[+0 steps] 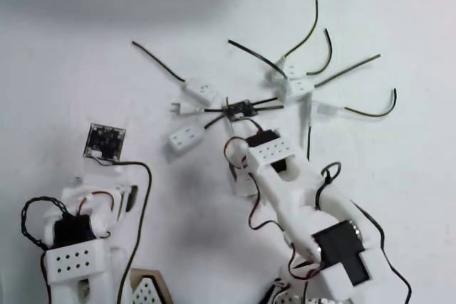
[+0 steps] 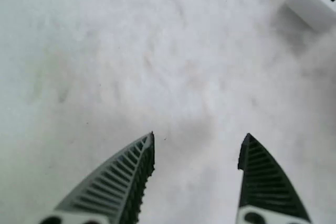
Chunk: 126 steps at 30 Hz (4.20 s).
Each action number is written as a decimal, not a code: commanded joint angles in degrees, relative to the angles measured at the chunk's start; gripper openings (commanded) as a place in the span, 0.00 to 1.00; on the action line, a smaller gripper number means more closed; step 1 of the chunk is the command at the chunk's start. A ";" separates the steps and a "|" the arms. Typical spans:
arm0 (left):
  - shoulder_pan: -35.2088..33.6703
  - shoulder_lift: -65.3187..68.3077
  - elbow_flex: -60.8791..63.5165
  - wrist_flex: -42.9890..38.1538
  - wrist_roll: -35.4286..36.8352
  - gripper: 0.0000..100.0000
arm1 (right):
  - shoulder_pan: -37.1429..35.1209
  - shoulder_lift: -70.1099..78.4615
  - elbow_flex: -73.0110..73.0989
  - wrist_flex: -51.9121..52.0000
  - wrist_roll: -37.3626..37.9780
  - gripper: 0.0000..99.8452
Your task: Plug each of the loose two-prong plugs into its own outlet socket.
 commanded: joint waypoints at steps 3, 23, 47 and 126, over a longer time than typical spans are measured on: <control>-0.66 -1.19 -0.26 0.18 -0.79 0.26 | -0.31 -0.04 -0.97 1.36 -0.53 0.10; -0.66 -1.19 -0.26 0.18 -0.79 0.26 | 0.40 -0.57 -3.43 7.52 5.80 0.07; -0.66 -1.19 -0.26 0.18 -0.79 0.26 | 0.40 0.04 -5.63 10.77 5.80 0.05; 34.59 -14.29 -9.93 -9.76 15.91 0.26 | -21.76 -55.60 23.65 -20.62 -4.04 0.02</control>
